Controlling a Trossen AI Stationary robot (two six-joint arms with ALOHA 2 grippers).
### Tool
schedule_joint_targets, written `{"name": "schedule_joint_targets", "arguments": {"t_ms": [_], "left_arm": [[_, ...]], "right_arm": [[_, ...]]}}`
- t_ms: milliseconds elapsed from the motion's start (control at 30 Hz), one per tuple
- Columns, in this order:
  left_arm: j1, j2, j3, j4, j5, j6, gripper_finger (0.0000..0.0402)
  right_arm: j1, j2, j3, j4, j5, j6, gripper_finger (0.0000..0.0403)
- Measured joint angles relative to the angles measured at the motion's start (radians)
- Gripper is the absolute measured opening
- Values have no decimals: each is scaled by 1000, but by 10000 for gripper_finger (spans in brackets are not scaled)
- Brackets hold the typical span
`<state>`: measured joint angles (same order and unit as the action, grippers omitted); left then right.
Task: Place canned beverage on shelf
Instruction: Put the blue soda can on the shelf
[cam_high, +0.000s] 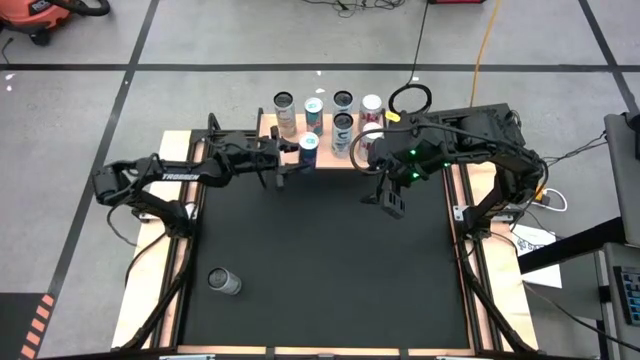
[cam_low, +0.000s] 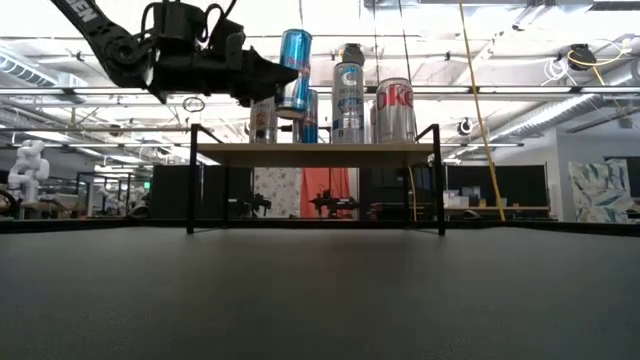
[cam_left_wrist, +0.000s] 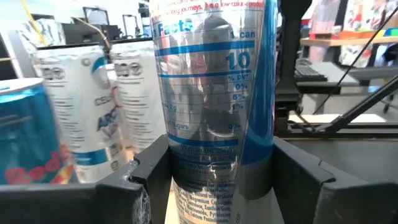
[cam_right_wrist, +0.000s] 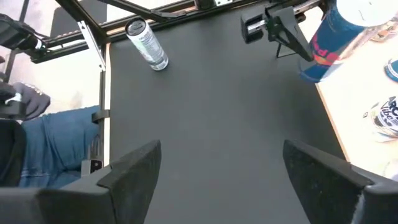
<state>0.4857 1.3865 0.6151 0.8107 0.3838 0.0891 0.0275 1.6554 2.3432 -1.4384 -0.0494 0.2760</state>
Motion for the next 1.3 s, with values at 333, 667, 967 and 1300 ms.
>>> {"name": "schedule_joint_targets", "arguments": {"t_ms": [333, 667, 967, 1300], "left_arm": [[57, 141, 0, 240, 34, -110, 213], [56, 199, 0, 271, -47, -110, 213], [57, 199, 0, 281, -59, -103, 213], [58, 241, 1, 287, -85, -81, 213]], "right_arm": [[19, 0, 0, 1, 0, 4, 318], [37, 0, 0, 12, 1, 0, 318], [40, 0, 0, 13, 1, -1, 318], [40, 0, 0, 13, 1, -4, 318]]}}
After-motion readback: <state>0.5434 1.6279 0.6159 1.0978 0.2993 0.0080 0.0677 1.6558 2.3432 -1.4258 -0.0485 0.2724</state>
